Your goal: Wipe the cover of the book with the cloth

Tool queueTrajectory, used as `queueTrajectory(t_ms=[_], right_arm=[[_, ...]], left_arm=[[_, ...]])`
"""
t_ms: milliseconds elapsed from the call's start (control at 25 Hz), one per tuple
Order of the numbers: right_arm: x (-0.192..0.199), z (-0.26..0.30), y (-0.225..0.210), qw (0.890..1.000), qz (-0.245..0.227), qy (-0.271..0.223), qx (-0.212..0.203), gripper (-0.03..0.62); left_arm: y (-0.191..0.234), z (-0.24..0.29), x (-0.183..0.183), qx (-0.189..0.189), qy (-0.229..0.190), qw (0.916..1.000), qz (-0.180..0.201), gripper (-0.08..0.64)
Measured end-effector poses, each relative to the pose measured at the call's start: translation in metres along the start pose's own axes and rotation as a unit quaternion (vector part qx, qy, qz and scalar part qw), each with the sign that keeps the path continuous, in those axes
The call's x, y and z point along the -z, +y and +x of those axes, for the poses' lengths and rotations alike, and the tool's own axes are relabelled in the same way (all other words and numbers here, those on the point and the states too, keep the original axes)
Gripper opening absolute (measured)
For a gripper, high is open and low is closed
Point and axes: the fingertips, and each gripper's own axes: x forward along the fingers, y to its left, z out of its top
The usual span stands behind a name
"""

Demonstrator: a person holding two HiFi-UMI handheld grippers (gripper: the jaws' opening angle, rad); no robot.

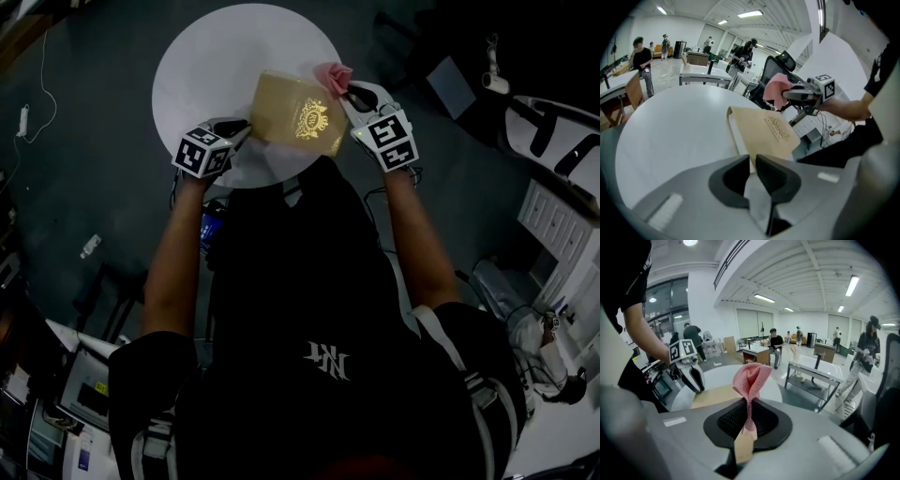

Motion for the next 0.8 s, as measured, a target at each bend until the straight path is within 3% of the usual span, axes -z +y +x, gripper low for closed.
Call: queueTrajectory(t_ms=[160,400,800], right_arm=[[-0.036,0.04,0.044,0.998,-0.021,-0.017,-0.053,0.023],[-0.046,0.1,0.1,0.992,-0.048,0.002,-0.115,0.023],[-0.029,0.132,0.117,0.987,-0.083,0.051,-0.129,0.023]], left_arm=[[0.001,-0.002,0.0,-0.004,0.0,1.0,0.0,0.046],[0.002,-0.002,-0.001,0.002,-0.01,0.9999,-0.014,0.049],[0.004,-0.001,-0.001,0.0,-0.013,0.9998,-0.017,0.049]])
